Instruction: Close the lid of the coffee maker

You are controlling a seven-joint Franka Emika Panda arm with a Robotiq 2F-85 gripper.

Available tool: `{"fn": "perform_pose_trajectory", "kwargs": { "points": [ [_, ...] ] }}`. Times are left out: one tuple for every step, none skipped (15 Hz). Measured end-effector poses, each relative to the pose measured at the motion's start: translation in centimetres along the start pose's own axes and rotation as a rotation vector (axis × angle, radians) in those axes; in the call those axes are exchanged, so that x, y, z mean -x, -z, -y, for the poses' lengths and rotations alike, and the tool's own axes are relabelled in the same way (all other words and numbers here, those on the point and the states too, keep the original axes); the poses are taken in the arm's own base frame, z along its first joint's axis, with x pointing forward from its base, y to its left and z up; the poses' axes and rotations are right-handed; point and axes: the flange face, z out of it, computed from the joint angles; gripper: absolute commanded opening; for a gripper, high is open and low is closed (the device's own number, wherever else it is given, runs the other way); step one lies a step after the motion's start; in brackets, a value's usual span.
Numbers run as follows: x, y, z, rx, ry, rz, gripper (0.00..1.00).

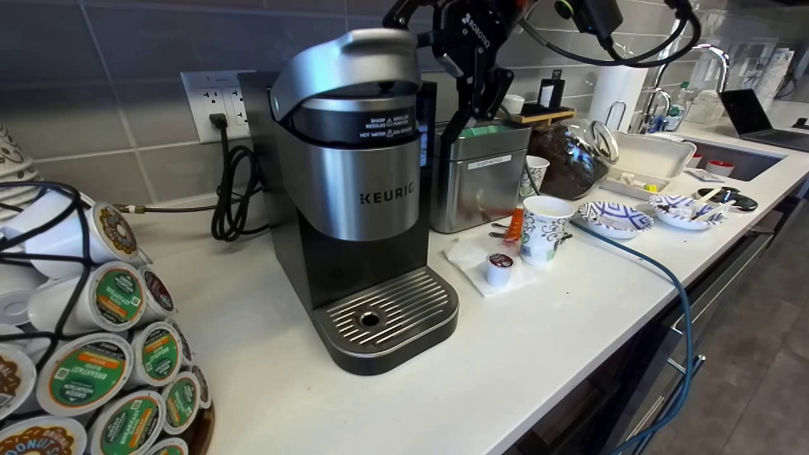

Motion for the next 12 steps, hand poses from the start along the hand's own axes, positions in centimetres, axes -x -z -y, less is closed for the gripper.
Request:
{"fn": "perform_pose_trajectory", "kwargs": {
  "points": [
    [0.3,0.1,0.2,0.033,0.025,-0.012,1.00],
    [0.5,0.4,0.5,0.064,0.050,-0.027,1.00],
    [0.8,0.7,0.7,0.094,0.073,-0.041,1.00],
    [1.0,0.9,0.9,0.118,0.093,-0.052,1.00],
    [1.2,1.0,1.1,0.131,0.108,-0.058,1.00],
    [1.2,1.0,1.2,0.130,0.119,-0.061,1.00],
    [1.2,1.1,1.4,0.124,0.131,-0.070,1.00],
    [1.1,1.4,1.8,0.113,0.148,-0.091,1.00],
    [1.0,2.0,2.2,0.105,0.177,-0.119,1.00],
    [0.9,2.8,2.7,0.104,0.216,-0.142,1.00],
    [1.1,3.9,3.2,0.099,0.267,-0.162,1.00],
    [1.6,5.2,3.8,0.095,0.323,-0.179,1.00]
  ]
}}
